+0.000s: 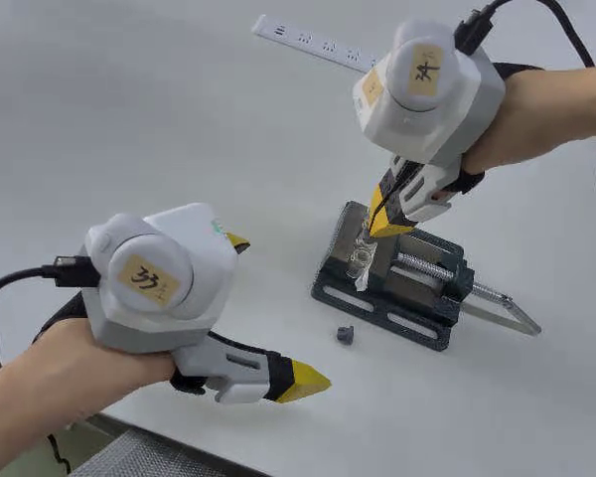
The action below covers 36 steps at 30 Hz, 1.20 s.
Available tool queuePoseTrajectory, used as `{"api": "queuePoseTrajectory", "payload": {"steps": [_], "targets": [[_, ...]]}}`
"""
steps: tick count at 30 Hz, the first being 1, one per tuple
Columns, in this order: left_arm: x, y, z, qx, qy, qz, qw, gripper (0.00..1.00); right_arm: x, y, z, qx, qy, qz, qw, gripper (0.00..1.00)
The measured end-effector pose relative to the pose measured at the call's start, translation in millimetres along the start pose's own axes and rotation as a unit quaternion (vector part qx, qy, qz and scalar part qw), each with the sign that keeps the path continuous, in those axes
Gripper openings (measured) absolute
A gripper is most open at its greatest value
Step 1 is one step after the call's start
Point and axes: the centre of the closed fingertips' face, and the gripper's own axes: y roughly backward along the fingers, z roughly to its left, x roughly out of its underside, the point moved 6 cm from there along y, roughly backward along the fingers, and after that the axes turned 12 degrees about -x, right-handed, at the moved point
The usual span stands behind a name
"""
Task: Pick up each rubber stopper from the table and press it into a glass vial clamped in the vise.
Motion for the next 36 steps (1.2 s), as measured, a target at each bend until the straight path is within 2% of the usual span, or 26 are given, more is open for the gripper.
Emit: {"api": "queuePoseTrajectory", "payload": {"steps": [10, 19, 25, 31, 36], "targets": [[3.6, -3.2, -1.6, 0.002, 0.005, 0.003, 1.0, 0.96, -0.9, -0.7, 0.5, -0.005, -0.003, 0.014, 0.9999, 0.0], [0.9, -6.0, -1.0, 0.003, 0.007, -0.001, 1.0, 0.96, -3.0, -1.9, 0.9, -0.012, -0.019, 0.018, 0.9996, 0.0], [2.2, -6.4, -0.1, 0.003, 0.011, 0.001, 0.9999, 0.96, -4.0, -2.3, 1.3, -0.013, -0.017, 0.027, 0.9994, 0.0], [2.1, -6.4, 1.7, 0.002, 0.008, 0.002, 1.0, 0.96, -9.2, -4.4, 0.9, -0.011, -0.012, 0.048, 0.9987, 0.0], [0.5, -6.7, 1.2, 0.002, 0.011, -0.001, 0.9999, 0.96, -8.0, -4.4, -0.4, -0.008, -0.021, 0.054, 0.9983, 0.0]]}}
